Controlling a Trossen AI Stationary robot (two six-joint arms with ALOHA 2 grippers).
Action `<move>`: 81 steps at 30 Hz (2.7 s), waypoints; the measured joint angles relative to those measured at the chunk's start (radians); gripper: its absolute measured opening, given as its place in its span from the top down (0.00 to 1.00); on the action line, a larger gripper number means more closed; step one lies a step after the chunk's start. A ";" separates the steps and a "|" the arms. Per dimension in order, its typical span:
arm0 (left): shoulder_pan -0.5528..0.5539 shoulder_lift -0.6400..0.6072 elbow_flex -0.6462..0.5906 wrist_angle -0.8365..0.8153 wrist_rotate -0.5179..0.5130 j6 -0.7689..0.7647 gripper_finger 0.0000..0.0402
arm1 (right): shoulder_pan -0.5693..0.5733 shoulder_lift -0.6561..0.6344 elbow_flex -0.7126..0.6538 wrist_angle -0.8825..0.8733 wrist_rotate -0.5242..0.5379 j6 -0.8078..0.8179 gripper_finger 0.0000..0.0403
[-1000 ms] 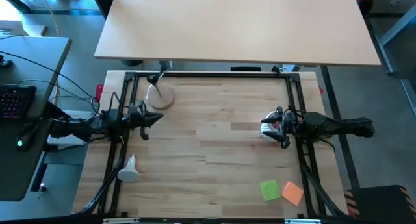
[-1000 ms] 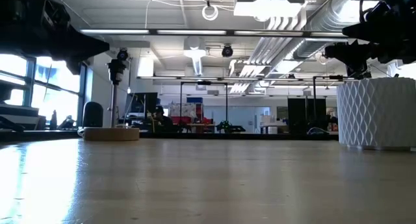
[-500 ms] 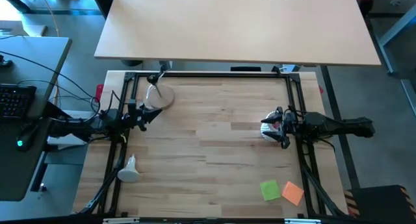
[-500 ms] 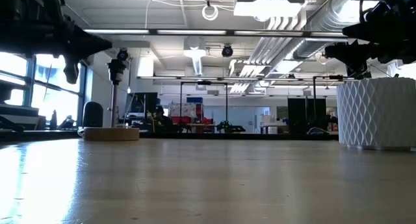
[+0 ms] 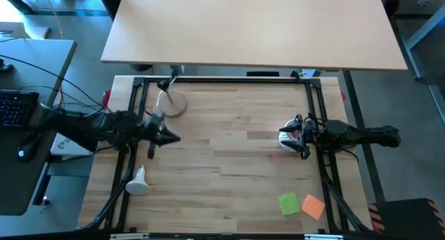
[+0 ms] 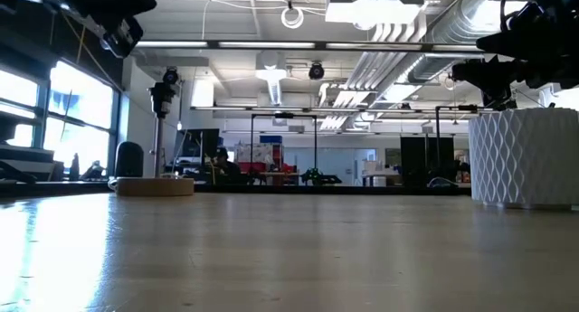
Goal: Screw lightbulb
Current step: Move the lightbulb to the center of the table
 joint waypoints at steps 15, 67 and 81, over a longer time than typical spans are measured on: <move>-0.168 0.656 0.565 -1.035 -0.061 -0.342 0.75 | 0.000 0.000 0.000 0.000 0.000 0.000 0.36; -0.212 0.754 0.122 -0.886 0.589 -1.252 0.27 | 0.000 0.000 0.001 -0.007 0.000 0.000 0.36; -0.235 0.926 0.074 -0.630 0.672 -1.270 0.27 | 0.000 0.000 0.001 -0.007 0.000 0.000 0.36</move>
